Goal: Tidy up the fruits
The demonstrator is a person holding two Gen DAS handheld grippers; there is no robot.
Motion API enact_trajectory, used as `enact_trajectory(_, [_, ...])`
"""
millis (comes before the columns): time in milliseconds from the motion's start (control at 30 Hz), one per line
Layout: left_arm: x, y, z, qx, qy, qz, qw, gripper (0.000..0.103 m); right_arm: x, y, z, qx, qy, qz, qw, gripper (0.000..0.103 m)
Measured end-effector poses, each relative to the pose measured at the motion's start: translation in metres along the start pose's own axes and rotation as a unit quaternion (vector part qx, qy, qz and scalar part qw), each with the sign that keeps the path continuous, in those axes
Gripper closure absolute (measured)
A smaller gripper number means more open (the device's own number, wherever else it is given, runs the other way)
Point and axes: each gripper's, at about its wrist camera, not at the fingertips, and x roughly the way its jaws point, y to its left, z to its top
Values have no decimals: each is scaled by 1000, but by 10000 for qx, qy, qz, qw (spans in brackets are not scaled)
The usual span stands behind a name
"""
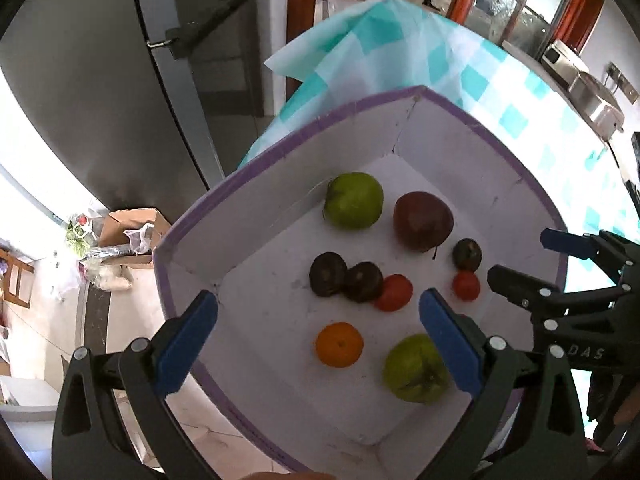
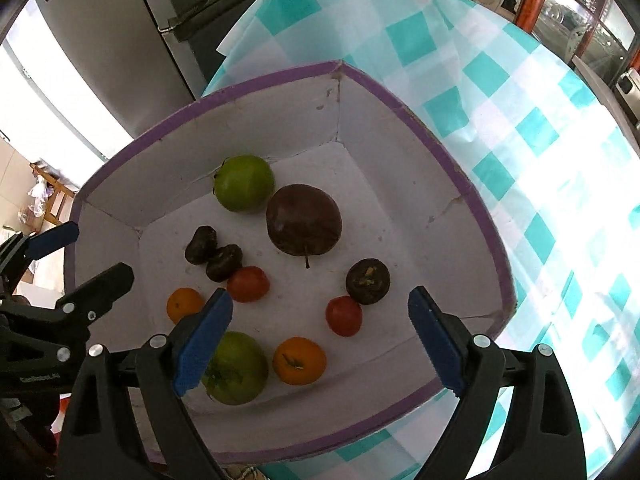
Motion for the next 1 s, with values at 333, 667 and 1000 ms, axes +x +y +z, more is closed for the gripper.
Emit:
enact_trajectory(333, [19, 6, 8, 200, 212, -67, 9996, 2, 15, 8, 5, 192, 100, -99, 9997, 16])
enact_trajectory(667, [31, 8, 12, 327, 376, -161, 9986, 2, 20, 10, 4, 293, 176, -167, 9993, 16])
enact_trajectory(1000, [38, 7, 5, 342, 426, 19, 9985, 2, 17, 11, -3, 311, 161, -98, 9993, 16])
